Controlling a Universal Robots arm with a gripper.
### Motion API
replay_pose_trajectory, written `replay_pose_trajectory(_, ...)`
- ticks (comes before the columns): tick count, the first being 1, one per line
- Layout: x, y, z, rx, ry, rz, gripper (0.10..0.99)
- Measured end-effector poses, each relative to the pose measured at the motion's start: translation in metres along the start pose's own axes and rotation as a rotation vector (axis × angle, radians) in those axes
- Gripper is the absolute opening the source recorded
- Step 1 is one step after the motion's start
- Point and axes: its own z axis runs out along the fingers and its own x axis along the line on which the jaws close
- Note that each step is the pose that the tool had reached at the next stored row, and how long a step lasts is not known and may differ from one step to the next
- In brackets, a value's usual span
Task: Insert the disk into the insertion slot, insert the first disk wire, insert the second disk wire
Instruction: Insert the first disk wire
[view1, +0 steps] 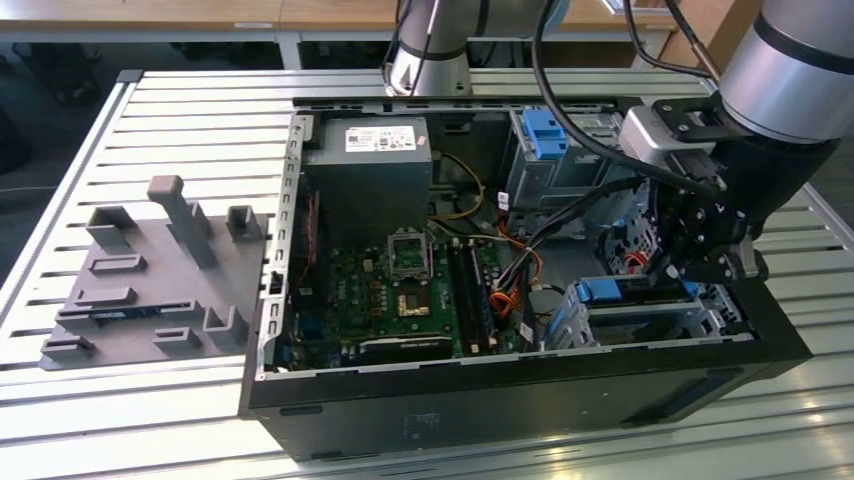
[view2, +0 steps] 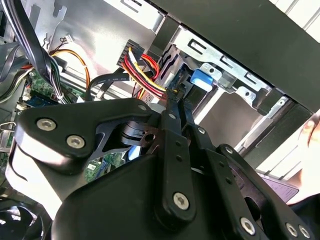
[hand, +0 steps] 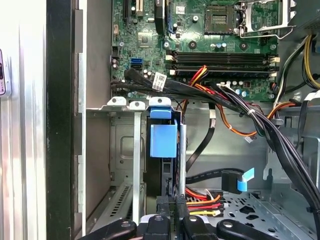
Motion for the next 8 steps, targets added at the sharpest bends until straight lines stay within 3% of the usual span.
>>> replay_pose_trajectory(8,-0.0001,0.0001,0.0022,0.0,-0.0015,0.0,0.176)
